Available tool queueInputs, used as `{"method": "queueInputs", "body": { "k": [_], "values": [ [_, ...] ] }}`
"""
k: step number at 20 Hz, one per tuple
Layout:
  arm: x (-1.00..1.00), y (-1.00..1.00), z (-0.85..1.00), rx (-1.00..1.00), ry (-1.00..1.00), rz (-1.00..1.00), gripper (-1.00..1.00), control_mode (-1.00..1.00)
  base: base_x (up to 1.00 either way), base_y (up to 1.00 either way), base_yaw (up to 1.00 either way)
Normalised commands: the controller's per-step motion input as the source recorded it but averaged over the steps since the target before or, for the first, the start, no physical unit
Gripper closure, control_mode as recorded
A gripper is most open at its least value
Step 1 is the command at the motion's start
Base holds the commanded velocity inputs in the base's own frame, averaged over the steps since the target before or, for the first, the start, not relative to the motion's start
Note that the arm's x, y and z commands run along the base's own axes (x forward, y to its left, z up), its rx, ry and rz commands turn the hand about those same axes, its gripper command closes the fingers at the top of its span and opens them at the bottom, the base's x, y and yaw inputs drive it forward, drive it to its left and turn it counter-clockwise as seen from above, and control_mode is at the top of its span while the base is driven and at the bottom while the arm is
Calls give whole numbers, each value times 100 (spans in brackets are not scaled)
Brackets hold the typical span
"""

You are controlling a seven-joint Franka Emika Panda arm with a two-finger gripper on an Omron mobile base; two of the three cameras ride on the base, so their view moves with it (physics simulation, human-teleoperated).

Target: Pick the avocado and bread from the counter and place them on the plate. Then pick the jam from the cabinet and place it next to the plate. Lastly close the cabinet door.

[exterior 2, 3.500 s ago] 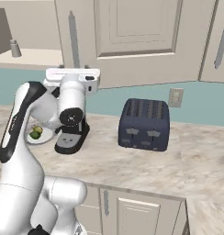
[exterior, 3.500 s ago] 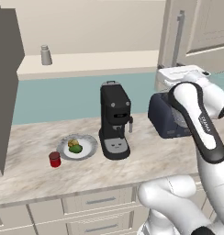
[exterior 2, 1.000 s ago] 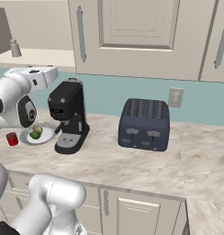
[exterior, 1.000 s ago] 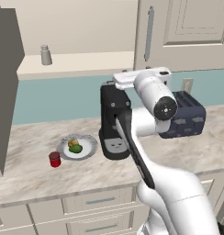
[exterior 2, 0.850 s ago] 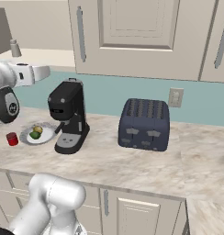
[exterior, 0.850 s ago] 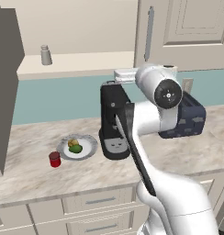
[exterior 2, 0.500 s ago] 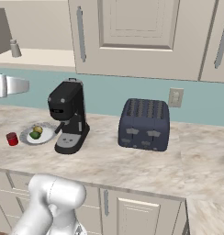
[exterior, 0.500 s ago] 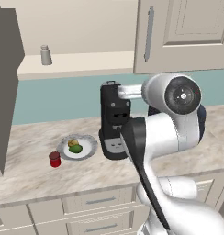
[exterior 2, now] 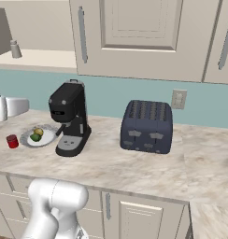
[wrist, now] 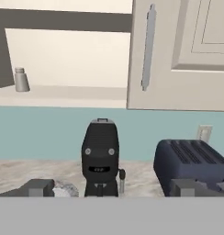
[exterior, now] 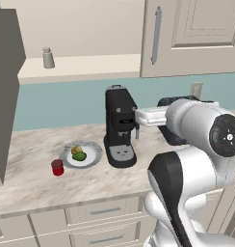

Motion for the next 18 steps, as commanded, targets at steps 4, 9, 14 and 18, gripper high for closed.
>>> {"method": "queueInputs", "body": {
  "k": [4,9,14,18],
  "values": [
    [-19,-6,24,6,-12,1,-100,-100,0,0,0],
    [-31,-4,50,8,-22,4,-100,-100,0,0,0],
    [-34,0,51,5,-11,4,-100,-100,0,0,0],
    [-32,-1,29,1,-4,2,-100,-100,0,0,0]
  ]
}}
